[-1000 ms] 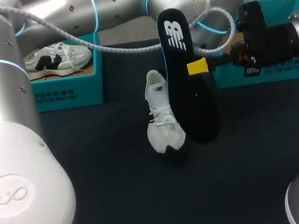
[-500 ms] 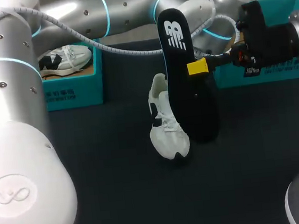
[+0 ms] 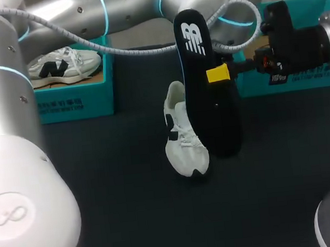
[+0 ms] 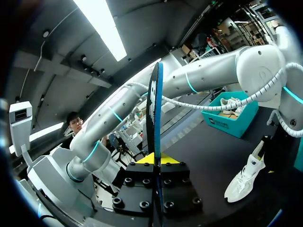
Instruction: Take the shoe out of the shoebox, open the shoe tongue, remove and reinsert the insole, then place the shoe into the shoebox
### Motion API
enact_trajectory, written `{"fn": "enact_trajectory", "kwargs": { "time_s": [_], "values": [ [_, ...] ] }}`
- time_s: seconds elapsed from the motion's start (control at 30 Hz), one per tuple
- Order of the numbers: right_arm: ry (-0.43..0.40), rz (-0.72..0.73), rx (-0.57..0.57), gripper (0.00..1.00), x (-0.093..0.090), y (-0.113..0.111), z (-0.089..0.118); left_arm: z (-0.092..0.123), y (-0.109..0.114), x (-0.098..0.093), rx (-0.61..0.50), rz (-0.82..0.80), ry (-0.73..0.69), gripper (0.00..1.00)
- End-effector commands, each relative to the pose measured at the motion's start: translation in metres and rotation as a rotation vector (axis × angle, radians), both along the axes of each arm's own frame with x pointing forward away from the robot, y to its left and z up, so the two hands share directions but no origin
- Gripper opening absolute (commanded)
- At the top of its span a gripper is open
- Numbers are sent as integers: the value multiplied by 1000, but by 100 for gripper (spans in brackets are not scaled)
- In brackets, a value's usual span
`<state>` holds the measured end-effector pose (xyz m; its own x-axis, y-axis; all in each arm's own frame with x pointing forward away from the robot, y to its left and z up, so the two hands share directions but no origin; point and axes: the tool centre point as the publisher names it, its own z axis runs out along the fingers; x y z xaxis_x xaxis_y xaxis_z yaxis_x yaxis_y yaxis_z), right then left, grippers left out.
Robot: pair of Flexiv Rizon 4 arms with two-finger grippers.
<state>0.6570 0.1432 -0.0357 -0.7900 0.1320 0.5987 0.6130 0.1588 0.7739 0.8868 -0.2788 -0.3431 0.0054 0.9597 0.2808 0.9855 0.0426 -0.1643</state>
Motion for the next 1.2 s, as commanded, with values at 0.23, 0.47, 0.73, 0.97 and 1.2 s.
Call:
{"fn": "enact_trajectory", "kwargs": {
  "time_s": [0.23,0.47,0.73,0.97,1.2],
  "values": [
    [1,1,-2,0,1,1,-1,56,5,19,-331,114,-85,100],
    [1,1,-2,0,1,1,-1,94,-13,30,-527,74,-137,100],
    [1,1,-2,0,1,1,-1,122,-23,41,-716,35,-188,100],
    [1,1,-2,0,1,1,-1,122,-23,41,-716,35,-188,100],
    [1,1,-2,0,1,1,-1,114,-37,44,-812,76,-175,100]
  ]
}}
